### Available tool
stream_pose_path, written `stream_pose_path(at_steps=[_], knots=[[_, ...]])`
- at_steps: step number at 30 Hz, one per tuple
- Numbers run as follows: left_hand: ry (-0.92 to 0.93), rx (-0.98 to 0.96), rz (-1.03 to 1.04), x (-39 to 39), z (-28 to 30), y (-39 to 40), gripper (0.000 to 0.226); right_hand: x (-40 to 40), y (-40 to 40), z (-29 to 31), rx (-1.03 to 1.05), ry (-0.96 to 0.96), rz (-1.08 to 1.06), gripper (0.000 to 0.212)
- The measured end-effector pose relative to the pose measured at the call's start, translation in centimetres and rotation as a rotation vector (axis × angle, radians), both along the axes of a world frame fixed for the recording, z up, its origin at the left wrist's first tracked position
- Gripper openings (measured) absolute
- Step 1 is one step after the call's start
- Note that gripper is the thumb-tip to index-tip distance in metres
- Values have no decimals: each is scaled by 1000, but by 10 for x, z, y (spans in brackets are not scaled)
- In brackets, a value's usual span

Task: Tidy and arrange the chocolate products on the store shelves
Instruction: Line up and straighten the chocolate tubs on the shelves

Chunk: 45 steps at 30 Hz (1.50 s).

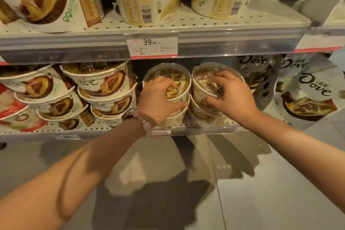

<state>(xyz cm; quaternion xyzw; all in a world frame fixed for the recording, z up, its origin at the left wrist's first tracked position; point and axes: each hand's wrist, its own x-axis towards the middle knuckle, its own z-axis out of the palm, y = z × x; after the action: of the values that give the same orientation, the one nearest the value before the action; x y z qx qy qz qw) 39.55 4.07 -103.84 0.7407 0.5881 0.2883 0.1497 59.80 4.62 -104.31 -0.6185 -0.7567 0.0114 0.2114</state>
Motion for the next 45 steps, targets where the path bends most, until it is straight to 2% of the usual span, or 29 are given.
stream_pose_path(at_steps=[3, 7, 10, 13, 17, 20, 25, 30, 33, 35, 36, 38, 40, 42, 45], knots=[[165, -72, 82, 12, 1, 12, 52, 4, 4, -1, 0, -9, 84, 29], [278, -133, 55, 24, 4, 22, 36, 12, 4, 3, -48, -5, 146, 25], [257, -167, 69, 25, 4, 20, 24, 15, 5, -2, -76, -2, 184, 29], [251, -84, 87, 28, -5, 17, 29, 17, 4, -11, -59, 64, 173, 28], [235, -14, -43, 15, -9, 23, 28, 11, 6, -20, -5, 136, 159, 20], [277, -78, -110, 4, -6, 24, 33, 13, 8, -15, -26, 173, 154, 19], [214, -78, -177, -4, -6, 25, 30, 18, 7, -16, 8, 126, 113, 28], [121, -79, -157, -6, -8, 28, 31, 20, 1, -21, 73, 133, 121, 29], [145, -50, -111, -7, -10, 23, 32, 17, -4, -18, 67, 131, 82, 27], [142, 63, -109, -9, -16, 15, 42, 17, -11, -22, 98, 153, 61, 28], [102, 150, -111, -9, -22, 9, 51, 17, -16, -26, 123, 185, 44, 35], [2, 364, -14, -7, -38, -5, 61, 19, -30, -38, 184, 353, -19, 51], [-80, 494, 146, -4, -59, -21, 60, 17, -47, -52, 211, 595, -112, 60], [-190, 414, 281, 0, -80, -33, 62, 13, -61, -69, 192, 755, -202, 68], [-333, 125, 449, 5, -108, -35, 73, 7, -69, -90, 131, 762, -305, 81]])
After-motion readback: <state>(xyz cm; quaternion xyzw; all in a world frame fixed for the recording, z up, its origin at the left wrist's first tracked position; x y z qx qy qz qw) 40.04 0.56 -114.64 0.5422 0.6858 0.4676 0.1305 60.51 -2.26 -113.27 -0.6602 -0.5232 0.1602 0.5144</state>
